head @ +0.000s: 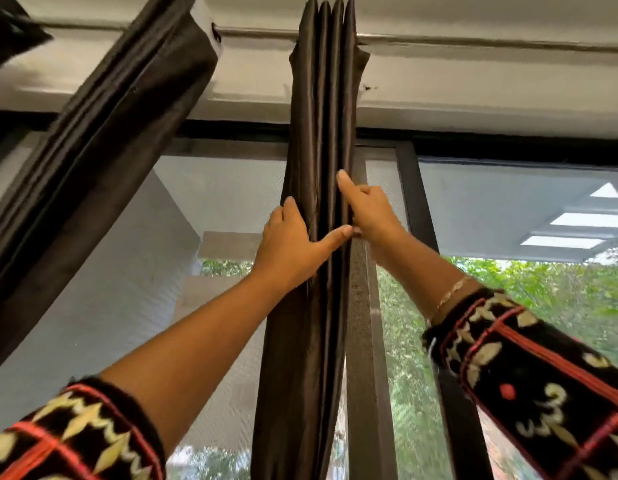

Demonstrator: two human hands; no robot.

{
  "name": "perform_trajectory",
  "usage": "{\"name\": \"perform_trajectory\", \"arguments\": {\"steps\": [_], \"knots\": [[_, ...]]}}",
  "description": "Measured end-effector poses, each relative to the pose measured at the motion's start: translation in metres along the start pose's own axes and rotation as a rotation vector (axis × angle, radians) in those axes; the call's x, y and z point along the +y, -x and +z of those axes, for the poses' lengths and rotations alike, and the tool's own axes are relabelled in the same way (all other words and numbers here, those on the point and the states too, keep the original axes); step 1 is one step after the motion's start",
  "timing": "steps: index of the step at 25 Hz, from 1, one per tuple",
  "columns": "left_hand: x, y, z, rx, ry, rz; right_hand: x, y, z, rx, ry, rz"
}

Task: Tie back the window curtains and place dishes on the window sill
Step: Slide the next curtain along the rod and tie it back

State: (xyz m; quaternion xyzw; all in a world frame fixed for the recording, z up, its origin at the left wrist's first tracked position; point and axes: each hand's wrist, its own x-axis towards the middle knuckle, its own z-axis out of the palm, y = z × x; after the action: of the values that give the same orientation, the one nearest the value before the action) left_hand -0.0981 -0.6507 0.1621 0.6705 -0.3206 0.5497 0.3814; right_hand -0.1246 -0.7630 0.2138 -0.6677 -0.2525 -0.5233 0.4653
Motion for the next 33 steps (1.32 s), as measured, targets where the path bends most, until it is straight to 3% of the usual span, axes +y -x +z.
{"name": "perform_trajectory", "arguments": {"steps": [4,8,10,15,21,30,33], "knots": [[0.006,-0.018,0.014,-0.021,-0.042,-0.019,-0.016,-0.04,0.013,-0.053,0.077,-0.151],[0.002,-0.019,0.035,-0.009,-0.109,0.023,-0.025,-0.054,0.037,-0.095,0.453,-0.426],[-0.003,-0.021,0.039,0.002,-0.09,0.039,-0.025,-0.06,0.048,-0.101,0.619,-0.47],[-0.009,-0.027,0.056,-0.007,0.023,0.146,-0.002,-0.078,0.048,0.107,0.915,-0.36],[0.021,-0.04,0.097,-0.055,0.108,0.214,0.012,-0.096,-0.005,0.219,0.949,-0.273],[0.101,-0.043,0.152,-0.064,0.16,0.233,0.01,-0.108,-0.108,0.304,0.978,-0.185],[0.121,-0.032,0.164,-0.095,0.126,0.202,0.01,-0.097,-0.135,0.235,0.961,-0.209]]}}
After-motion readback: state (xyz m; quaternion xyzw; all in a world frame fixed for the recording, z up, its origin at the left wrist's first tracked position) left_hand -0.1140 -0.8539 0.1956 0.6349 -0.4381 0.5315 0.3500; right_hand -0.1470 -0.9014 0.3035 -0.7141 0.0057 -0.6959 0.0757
